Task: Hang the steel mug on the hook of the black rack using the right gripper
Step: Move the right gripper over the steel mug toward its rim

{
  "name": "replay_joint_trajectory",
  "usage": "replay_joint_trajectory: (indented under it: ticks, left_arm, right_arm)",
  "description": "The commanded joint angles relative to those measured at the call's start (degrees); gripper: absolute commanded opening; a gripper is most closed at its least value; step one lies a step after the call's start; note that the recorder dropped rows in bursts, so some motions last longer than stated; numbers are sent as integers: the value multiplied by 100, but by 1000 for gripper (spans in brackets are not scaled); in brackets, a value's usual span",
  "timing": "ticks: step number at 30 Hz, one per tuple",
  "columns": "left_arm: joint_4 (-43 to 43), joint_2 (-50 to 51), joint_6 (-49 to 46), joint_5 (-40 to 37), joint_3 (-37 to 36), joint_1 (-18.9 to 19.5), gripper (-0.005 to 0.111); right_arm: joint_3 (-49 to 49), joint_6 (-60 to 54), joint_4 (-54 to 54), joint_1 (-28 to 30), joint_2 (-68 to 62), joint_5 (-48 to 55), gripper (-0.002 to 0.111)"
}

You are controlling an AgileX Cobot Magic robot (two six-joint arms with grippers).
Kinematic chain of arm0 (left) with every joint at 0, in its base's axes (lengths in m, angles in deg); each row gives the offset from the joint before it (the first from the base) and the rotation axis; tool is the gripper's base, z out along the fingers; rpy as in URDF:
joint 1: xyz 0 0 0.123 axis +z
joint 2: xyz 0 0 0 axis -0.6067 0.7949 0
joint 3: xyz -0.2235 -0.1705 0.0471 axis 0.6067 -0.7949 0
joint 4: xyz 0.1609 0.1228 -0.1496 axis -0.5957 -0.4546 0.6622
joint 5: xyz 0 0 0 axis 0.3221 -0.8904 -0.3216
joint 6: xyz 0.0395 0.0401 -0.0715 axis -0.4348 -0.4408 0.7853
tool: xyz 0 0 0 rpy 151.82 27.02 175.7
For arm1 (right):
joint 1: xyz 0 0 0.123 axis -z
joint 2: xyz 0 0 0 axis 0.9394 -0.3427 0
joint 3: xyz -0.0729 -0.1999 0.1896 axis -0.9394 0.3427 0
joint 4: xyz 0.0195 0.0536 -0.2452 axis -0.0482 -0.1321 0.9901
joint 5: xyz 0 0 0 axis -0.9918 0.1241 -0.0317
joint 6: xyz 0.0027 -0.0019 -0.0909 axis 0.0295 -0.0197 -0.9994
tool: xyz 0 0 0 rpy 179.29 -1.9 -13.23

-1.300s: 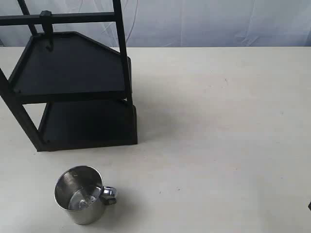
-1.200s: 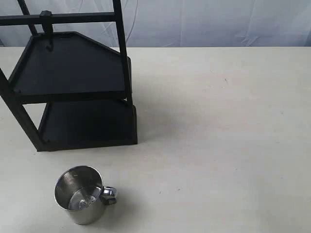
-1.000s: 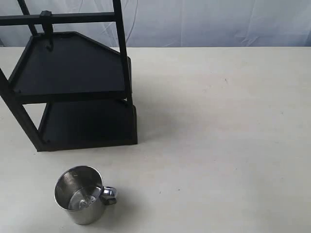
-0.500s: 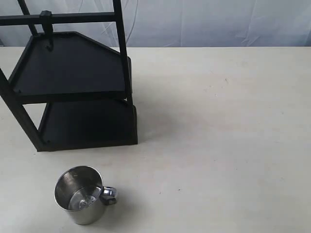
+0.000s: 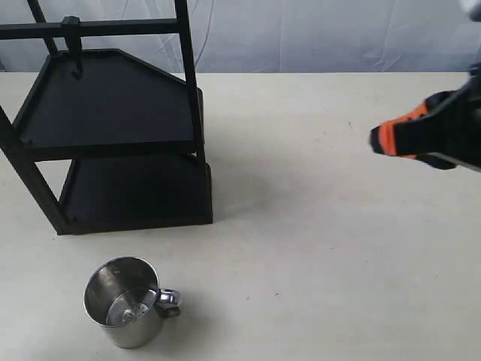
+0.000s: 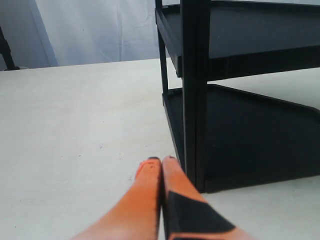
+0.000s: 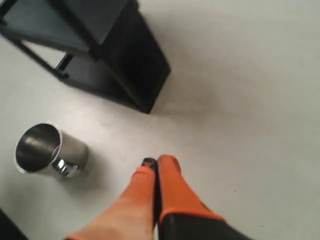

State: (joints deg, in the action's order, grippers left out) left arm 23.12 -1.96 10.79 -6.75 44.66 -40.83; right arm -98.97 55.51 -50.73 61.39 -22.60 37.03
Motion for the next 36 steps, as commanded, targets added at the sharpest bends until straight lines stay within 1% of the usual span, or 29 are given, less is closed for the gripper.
replay_joint_trajectory:
  ticks: [1, 4, 6, 7, 13, 15, 17, 19, 20, 21, 23, 24, 26, 30, 36]
  left_arm:
    - [12, 25, 21, 47, 9, -13, 0]
    - [12, 25, 21, 47, 9, -13, 0]
    - [12, 25, 21, 47, 9, -13, 0]
    - [12, 25, 21, 47, 9, -13, 0]
    - [12, 25, 21, 47, 9, -13, 0]
    - [12, 25, 21, 47, 9, -13, 0]
    - [12, 25, 21, 47, 9, -13, 0]
    - [12, 25, 21, 47, 9, -13, 0]
    - [12, 25, 21, 47, 9, -13, 0]
    - [12, 25, 21, 47, 9, -13, 0]
    - [12, 25, 21, 47, 9, -13, 0]
    - [12, 25, 21, 47, 9, -13, 0]
    - [12, 25, 21, 47, 9, -13, 0]
    - [12, 25, 21, 47, 9, -13, 0]
    - [-10, 25, 21, 47, 9, -13, 0]
  right_arm:
    - [-405, -506, 34, -970, -668, 106, -1]
    - [-622, -506, 263, -1780, -1060, 89, -1]
    - [-703, -528, 367, -2181, -1268, 33, -1]
    - [-748, -710, 450, -2472, -1400, -10, -1]
    - [-949, -1543, 639, -3556, -1939, -160, 0]
    - [-1064, -1556, 752, -3747, -2091, -153, 7]
    - [-1187, -1556, 929, -3930, -2234, -139, 22]
    - [-1271, -1374, 942, -4014, -2352, -154, 40]
    - [-1272, -1185, 909, -4023, -2390, -192, 45]
    - [-1272, -875, 906, -4023, -2435, -260, 47]
    - [-1272, -476, 986, -4023, -2538, -236, 46]
    - [-1272, -394, 1051, -4023, -2609, -176, 42]
    - [-1272, -394, 1051, -4023, -2770, -143, 30]
    - [-1272, -404, 991, -4115, -3161, -405, 0]
    - [-1272, -417, 897, -4362, -3783, -555, -1]
